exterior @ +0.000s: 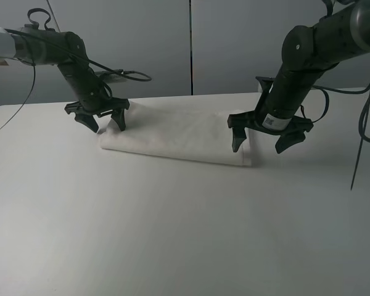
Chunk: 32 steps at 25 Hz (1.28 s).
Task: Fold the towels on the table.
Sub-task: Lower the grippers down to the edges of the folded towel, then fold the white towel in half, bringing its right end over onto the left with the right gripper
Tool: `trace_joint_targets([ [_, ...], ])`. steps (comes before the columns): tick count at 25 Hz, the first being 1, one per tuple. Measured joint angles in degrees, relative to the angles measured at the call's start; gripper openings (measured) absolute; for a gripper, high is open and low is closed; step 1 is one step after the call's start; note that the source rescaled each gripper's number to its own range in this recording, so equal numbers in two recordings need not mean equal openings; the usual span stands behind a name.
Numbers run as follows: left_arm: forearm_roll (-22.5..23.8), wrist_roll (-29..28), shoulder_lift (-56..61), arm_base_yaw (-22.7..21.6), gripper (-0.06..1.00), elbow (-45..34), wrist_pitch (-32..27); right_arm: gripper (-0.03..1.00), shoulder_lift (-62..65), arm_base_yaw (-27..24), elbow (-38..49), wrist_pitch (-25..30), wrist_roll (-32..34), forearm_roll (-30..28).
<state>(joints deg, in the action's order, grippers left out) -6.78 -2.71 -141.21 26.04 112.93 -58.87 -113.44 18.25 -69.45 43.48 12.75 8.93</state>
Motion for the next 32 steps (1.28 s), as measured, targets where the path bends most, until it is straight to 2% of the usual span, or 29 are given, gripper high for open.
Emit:
trace_joint_targets([
  [10, 0.0, -0.1, -0.7, 0.1, 0.94, 0.7, -1.4, 1.0, -0.7, -2.2, -4.7, -0.1, 0.0, 5.7],
  [16, 1.4, 1.1, -0.7, 0.8, 0.94, 0.8, -1.9, 1.0, -6.7, -2.2, -8.5, 2.3, 1.5, 6.6],
  [20, 2.4, 1.2, -0.7, 1.1, 0.94, 0.8, -2.0, 1.0, -8.1, -2.2, -10.6, 2.8, 2.9, 5.0],
  [26, 2.9, 1.4, -0.7, 1.1, 0.94, 0.8, -2.1, 1.0, -9.2, -2.2, -12.1, 4.4, 7.9, -1.9],
  [32, 3.2, 2.0, -0.7, 1.3, 0.94, 0.8, -2.1, 1.0, -9.5, -2.2, -12.2, 4.4, 9.3, -3.4],
])
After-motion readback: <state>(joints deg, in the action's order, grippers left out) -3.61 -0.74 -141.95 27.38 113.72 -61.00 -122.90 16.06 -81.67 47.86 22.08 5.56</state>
